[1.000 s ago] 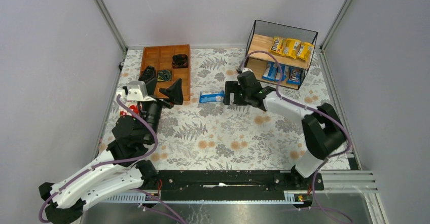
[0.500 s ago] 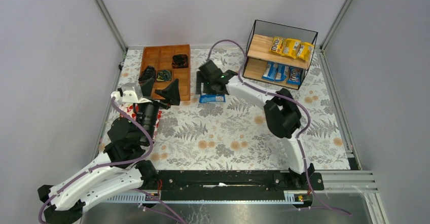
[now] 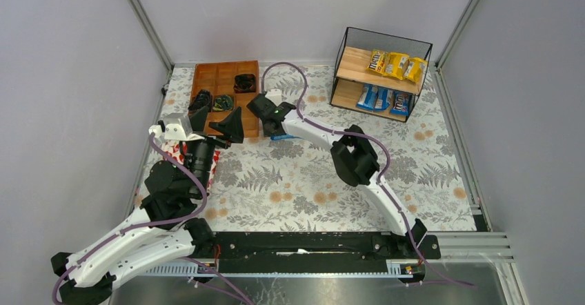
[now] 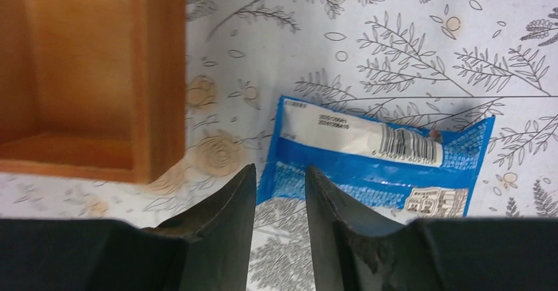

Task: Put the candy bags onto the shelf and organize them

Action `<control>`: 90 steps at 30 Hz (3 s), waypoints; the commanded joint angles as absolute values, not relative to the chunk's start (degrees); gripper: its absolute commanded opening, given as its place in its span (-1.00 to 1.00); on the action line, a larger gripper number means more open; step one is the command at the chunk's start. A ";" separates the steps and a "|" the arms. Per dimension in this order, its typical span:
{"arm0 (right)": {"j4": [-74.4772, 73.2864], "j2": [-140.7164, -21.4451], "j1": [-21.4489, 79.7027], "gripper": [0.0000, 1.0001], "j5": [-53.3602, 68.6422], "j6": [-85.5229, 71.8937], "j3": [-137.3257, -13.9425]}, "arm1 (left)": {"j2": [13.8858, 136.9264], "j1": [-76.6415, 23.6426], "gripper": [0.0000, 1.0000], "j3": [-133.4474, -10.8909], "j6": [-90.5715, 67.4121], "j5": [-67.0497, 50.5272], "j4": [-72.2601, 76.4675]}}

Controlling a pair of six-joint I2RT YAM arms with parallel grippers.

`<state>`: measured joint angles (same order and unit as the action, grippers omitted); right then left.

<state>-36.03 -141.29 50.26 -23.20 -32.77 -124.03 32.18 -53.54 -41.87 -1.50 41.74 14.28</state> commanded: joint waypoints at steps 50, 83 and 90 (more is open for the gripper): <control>-59.71 -122.88 57.74 0.17 -46.65 -35.63 -96.99 | 32.43 -53.26 0.97 -42.92 -1.26 42.13 16.21; -74.34 -140.16 60.25 -0.73 -61.18 -42.42 -105.39 | 29.53 -53.31 0.97 -42.54 -1.71 41.84 16.35; -68.99 -132.64 60.55 -1.00 -62.94 -38.25 -97.64 | 29.94 -53.34 0.97 -42.54 -1.76 41.83 16.35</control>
